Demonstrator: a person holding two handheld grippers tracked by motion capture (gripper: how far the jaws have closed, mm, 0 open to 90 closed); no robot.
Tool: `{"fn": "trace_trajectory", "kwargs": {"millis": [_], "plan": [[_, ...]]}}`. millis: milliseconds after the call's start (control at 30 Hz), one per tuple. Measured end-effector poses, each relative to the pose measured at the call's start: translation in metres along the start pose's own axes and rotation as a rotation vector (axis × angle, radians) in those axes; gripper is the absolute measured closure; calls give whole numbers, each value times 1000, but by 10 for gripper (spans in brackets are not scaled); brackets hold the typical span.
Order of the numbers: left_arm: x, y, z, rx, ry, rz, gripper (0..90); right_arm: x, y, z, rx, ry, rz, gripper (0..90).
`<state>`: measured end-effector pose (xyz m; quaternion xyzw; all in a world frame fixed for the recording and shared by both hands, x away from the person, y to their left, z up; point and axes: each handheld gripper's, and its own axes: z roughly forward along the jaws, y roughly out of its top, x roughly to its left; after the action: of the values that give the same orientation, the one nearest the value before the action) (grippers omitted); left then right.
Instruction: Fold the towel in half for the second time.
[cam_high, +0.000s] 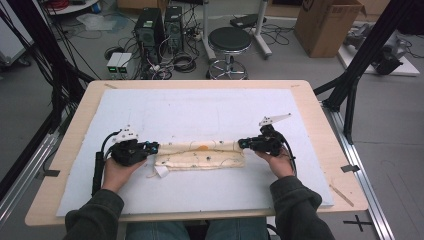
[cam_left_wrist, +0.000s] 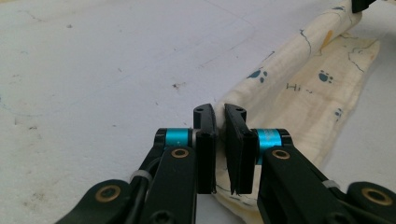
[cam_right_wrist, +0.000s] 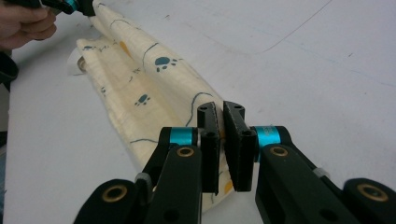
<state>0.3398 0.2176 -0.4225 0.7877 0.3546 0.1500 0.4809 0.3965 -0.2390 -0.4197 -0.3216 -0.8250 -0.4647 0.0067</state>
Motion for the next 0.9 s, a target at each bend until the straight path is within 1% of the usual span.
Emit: {"fn": "trace_trajectory", "kwargs": {"millis": [200,267,367,400,467,500,533,667,833,900], "plan": [[-9,-1,-3,36,-13,49,823,7,-8,-3,6,6,-22,848],[-11,-1,-4,55,-18,72,822,9,-11,-3,16,8,-27,848],[-14,-3,-5,79,-22,90,821,13,-15,-4,31,14,-39,847],[-15,-4,-6,80,-27,92,820,14,-16,-4,37,13,-42,847],[-16,-9,-6,93,-29,79,821,16,-18,-5,41,15,-46,847],[-16,-12,-6,105,-32,79,821,16,-19,-5,41,17,-51,846],[-16,-14,-6,105,-31,75,821,17,-20,-5,47,15,-52,846],[-18,-17,-8,116,-46,86,821,19,-24,-3,73,18,-61,846],[-20,-22,-9,134,-63,84,821,21,-28,-4,74,24,-52,842],[-20,-24,-10,138,-68,83,805,21,-29,-4,80,22,-56,828]]}}
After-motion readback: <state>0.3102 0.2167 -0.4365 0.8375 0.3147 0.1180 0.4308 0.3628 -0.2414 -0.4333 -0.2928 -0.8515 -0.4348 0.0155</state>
